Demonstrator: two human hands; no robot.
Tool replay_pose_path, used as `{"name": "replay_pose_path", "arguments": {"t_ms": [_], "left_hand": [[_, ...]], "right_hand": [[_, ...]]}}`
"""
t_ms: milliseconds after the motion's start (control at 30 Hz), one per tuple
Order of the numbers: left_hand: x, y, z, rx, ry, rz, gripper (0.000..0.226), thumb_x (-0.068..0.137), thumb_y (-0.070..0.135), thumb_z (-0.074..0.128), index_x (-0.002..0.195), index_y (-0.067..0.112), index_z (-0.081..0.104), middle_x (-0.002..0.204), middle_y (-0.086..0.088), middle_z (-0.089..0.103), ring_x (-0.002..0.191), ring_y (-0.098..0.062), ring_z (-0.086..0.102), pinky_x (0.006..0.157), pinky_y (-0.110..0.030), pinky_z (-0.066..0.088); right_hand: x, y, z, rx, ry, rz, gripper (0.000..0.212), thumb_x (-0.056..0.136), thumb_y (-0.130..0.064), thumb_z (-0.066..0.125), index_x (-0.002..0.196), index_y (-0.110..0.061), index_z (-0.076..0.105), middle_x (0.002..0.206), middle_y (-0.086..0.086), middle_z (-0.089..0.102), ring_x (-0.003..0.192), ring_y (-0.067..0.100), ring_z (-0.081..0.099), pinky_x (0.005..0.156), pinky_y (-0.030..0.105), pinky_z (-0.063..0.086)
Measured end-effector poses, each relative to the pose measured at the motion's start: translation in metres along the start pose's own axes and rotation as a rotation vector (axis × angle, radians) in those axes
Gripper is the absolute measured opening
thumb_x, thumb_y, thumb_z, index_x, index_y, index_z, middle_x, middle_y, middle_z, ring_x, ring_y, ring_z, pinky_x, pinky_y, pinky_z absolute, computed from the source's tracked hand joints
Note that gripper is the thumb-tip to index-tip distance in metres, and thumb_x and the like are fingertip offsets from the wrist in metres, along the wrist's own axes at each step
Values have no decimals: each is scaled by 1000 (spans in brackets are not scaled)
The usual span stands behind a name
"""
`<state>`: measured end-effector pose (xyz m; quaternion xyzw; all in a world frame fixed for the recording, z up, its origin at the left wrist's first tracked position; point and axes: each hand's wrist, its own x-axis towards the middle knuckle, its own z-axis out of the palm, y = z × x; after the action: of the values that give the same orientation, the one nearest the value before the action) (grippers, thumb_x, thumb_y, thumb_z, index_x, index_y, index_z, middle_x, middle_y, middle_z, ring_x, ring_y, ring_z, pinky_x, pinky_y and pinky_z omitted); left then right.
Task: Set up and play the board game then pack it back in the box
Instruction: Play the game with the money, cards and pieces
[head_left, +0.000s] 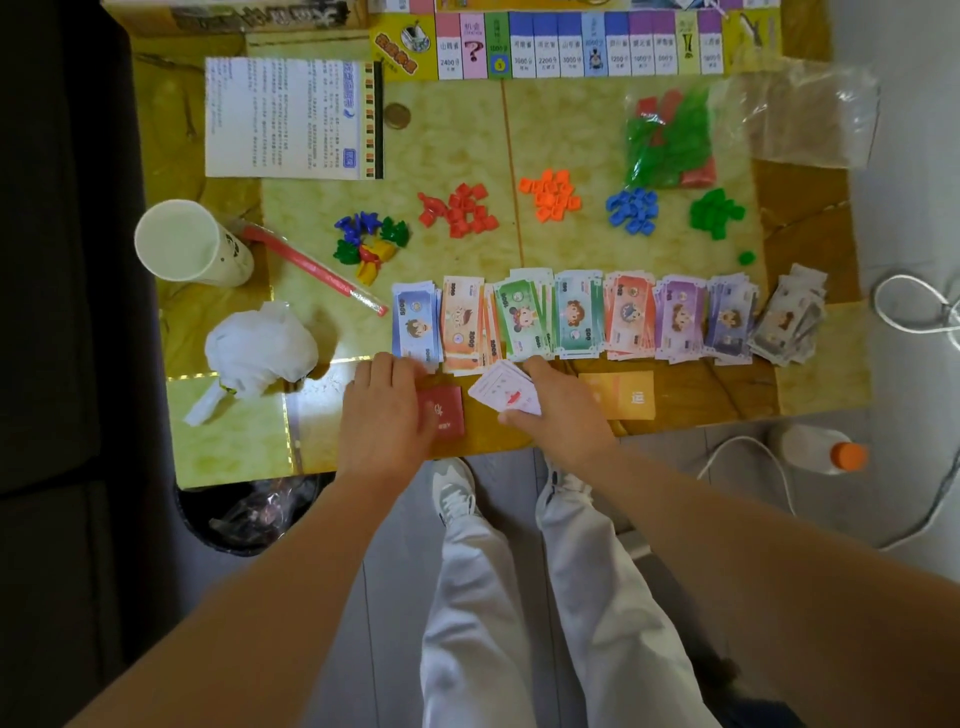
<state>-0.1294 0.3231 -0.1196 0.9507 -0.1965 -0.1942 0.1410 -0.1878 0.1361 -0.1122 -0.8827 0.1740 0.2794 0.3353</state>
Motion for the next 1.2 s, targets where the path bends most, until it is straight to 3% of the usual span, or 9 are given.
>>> {"name": "replay_pose_path", "arguments": {"t_ms": [167, 267, 400, 500, 600, 700, 900, 1067, 1200], "left_hand": [[20, 39, -29, -743, -285, -211, 36, 89, 46, 58, 119, 26, 54, 113, 6, 62, 98, -12, 60, 85, -33, 51], [41, 52, -38, -691, -310, -180, 47, 89, 44, 57, 121, 11, 55, 115, -7, 65, 103, -22, 60, 90, -39, 50], [65, 56, -54, -852, -165, -279, 18, 97, 20, 54, 93, 4, 46, 81, -11, 52, 69, -19, 53, 52, -18, 45], [83, 62, -55, -897, -127, -356, 23, 99, 23, 50, 104, 1, 46, 91, -13, 53, 79, -28, 56, 66, -35, 48], [103, 82, -57, -973, -161, -401, 23, 99, 26, 46, 97, 4, 39, 88, -18, 46, 74, -25, 50, 62, -37, 42], [126, 97, -57, -973, -123, -363, 29, 92, 33, 47, 92, 6, 36, 81, -17, 44, 74, -23, 46, 65, -40, 39], [161, 136, -65, -1011, -133, -335, 30, 98, 5, 44, 77, 25, 38, 75, -6, 42, 68, -20, 43, 52, -23, 36], [195, 150, -74, -1075, -65, -382, 26, 97, 6, 43, 117, 20, 35, 77, -11, 57, 50, -16, 54, 40, -22, 37], [222, 165, -79, -1078, -142, -438, 22, 96, -1, 42, 114, 10, 38, 71, -13, 50, 42, -16, 47, 36, -17, 30]], "right_hand": [[14, -18, -25, 88, -61, -90, 50, 81, -34, 74, 120, -14, 50, 111, 8, 62, 97, 25, 58, 71, 32, 41], [16, -31, -41, 205, -33, -128, 40, 78, -33, 78, 102, -22, 48, 88, -7, 56, 78, 14, 54, 61, 20, 38], [23, -34, -66, 577, 30, 66, 38, 83, -37, 72, 110, -22, 49, 97, -6, 57, 82, 7, 56, 65, 19, 41], [35, -39, -83, 877, 14, 231, 29, 98, -33, 52, 120, -15, 46, 109, 5, 54, 81, 15, 56, 69, 29, 44], [49, -45, -95, 777, -18, 221, 39, 100, -26, 43, 135, -12, 33, 113, 1, 44, 97, 17, 48, 81, 34, 46], [66, -40, -107, 761, 104, 188, 27, 97, -13, 42, 122, -10, 32, 89, -1, 37, 88, 18, 40, 62, 27, 35], [93, -25, -147, 735, 71, 199, 41, 94, -3, 39, 132, -9, 25, 99, 7, 42, 72, 14, 44, 50, 13, 36], [121, -17, -185, 744, 64, 81, 49, 84, 9, 39, 127, -16, 38, 97, 9, 49, 73, 19, 49, 60, 29, 41], [137, -11, -215, 682, 20, 76, 36, 91, 0, 36, 123, -15, 39, 74, 1, 42, 57, 12, 39, 48, 24, 30]]}}
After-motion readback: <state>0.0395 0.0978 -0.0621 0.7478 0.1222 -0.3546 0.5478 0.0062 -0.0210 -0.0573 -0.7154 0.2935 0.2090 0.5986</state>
